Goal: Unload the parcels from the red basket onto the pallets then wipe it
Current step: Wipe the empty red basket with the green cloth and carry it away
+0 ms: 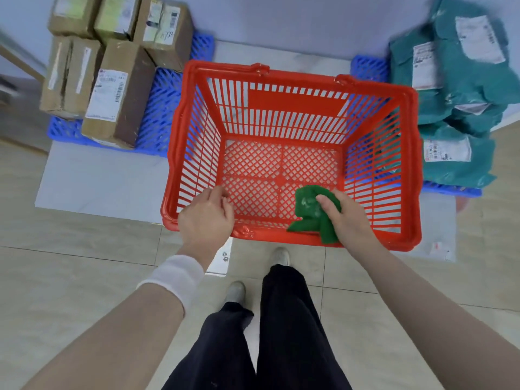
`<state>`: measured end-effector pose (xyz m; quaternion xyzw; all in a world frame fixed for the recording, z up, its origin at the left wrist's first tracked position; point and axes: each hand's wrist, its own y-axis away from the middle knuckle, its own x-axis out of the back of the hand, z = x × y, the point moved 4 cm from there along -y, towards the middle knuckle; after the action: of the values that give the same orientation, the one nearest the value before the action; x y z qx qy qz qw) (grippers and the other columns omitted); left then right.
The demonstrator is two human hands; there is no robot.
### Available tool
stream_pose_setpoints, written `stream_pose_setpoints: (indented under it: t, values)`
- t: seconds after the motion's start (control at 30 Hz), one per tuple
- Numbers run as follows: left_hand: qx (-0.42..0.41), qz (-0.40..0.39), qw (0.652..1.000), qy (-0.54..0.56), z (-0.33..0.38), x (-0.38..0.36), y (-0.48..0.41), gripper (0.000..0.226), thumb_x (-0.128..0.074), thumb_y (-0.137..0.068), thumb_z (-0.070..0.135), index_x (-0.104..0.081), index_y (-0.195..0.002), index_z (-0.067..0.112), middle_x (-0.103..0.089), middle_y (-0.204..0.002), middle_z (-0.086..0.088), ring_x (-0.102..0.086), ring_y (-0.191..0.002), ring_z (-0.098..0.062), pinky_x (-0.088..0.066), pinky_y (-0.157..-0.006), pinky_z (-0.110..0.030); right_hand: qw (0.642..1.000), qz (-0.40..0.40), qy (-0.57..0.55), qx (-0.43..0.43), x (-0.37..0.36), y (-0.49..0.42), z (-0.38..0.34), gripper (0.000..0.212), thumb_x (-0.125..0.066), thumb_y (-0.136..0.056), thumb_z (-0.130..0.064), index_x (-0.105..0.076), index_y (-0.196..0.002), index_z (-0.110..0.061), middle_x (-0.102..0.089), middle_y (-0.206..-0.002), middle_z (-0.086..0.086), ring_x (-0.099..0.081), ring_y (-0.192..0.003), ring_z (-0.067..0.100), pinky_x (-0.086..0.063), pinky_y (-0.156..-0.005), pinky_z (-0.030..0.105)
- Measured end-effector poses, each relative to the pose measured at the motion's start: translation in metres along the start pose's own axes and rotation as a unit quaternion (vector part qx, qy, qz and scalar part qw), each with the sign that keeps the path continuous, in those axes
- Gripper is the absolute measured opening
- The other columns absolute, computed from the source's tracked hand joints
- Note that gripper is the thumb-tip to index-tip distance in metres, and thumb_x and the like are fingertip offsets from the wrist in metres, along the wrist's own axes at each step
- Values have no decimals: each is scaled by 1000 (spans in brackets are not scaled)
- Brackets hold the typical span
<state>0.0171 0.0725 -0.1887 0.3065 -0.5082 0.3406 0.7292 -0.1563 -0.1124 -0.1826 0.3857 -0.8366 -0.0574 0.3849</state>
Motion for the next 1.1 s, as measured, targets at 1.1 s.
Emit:
stream_pose_setpoints:
  t: [1.1]
  values:
    - [61,-31,997,44,-2,-1,-5,38,-35,-90,41,-54,-113,17,-63,-107,-1,-56,-103,-20,-37,-70,-29,949,-63,294,99,-7,23,-1,32,-62,-84,-28,-59,-104,-3,-65,-86,15,-60,-78,36,-43,-65,41]
